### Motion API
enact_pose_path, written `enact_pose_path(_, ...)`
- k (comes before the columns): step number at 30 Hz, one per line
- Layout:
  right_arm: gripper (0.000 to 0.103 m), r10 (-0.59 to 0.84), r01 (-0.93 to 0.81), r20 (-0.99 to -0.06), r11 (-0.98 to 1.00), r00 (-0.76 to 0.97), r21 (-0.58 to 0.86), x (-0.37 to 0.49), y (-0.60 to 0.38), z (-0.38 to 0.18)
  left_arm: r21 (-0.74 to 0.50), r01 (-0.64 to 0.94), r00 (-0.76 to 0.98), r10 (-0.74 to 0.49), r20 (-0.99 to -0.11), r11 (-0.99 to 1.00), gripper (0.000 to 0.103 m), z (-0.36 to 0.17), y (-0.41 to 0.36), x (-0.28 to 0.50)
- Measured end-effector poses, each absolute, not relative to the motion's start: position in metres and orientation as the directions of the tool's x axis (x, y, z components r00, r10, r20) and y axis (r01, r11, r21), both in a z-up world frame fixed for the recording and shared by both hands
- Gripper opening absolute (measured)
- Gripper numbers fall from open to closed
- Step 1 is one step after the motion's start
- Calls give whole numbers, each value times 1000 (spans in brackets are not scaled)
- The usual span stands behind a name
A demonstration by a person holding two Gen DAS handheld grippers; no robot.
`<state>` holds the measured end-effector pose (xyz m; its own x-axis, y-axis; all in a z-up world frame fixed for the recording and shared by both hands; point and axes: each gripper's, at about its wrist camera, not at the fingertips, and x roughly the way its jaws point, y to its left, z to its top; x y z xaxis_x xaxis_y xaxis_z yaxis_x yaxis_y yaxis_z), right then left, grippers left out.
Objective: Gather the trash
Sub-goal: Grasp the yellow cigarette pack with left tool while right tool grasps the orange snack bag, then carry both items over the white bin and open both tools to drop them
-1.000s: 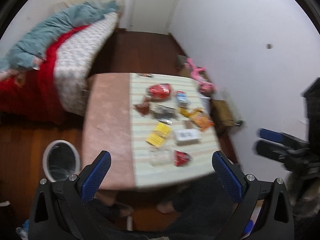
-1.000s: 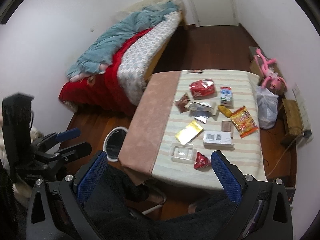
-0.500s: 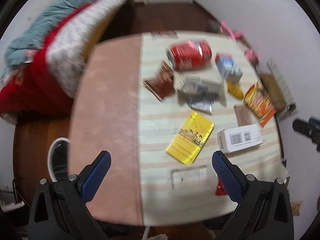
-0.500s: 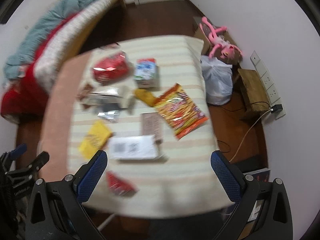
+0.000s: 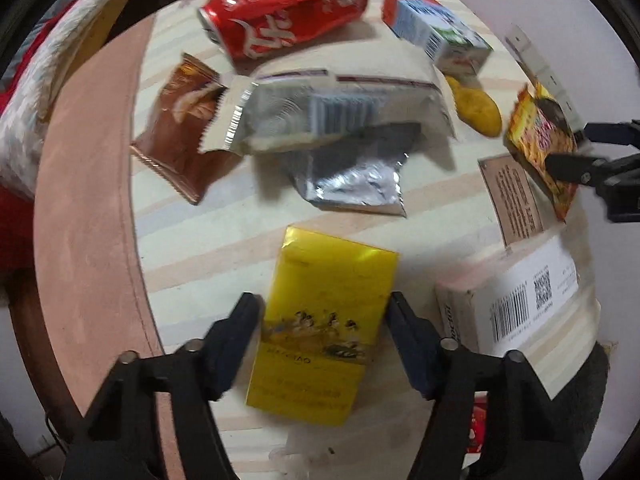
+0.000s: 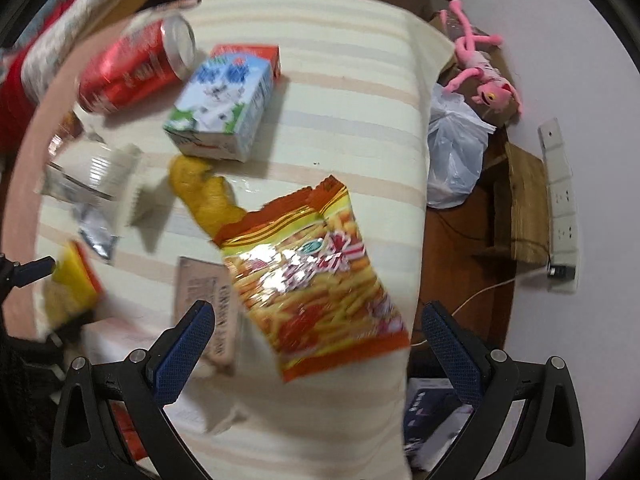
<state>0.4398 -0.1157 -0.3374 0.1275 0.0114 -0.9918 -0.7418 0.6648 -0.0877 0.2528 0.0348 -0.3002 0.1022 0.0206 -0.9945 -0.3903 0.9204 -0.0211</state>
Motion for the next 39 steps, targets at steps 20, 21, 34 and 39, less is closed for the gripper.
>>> enact_pose_path(20, 88, 30, -663, -1000, 748, 2, 21, 429, -112, -365, 8, -569, 140, 107, -984, 822, 65, -275, 71, 222)
enact_pose_path(21, 90, 19, -668, -1000, 744, 10, 7, 427, -109, -366, 7, -562, 149, 110, -983, 827, 56, -276, 70, 221)
enact_pose_path(34, 60, 54, -663, -995, 748, 85, -16, 395, -96, -345, 44, -609, 201, 208, -957, 792, 55, -275, 55, 199)
enact_pose_path(39, 56, 111, -636, -990, 771, 89, 29, 391, -103, -325, 48, -623, 277, 278, -920, 781, 55, -227, 39, 186)
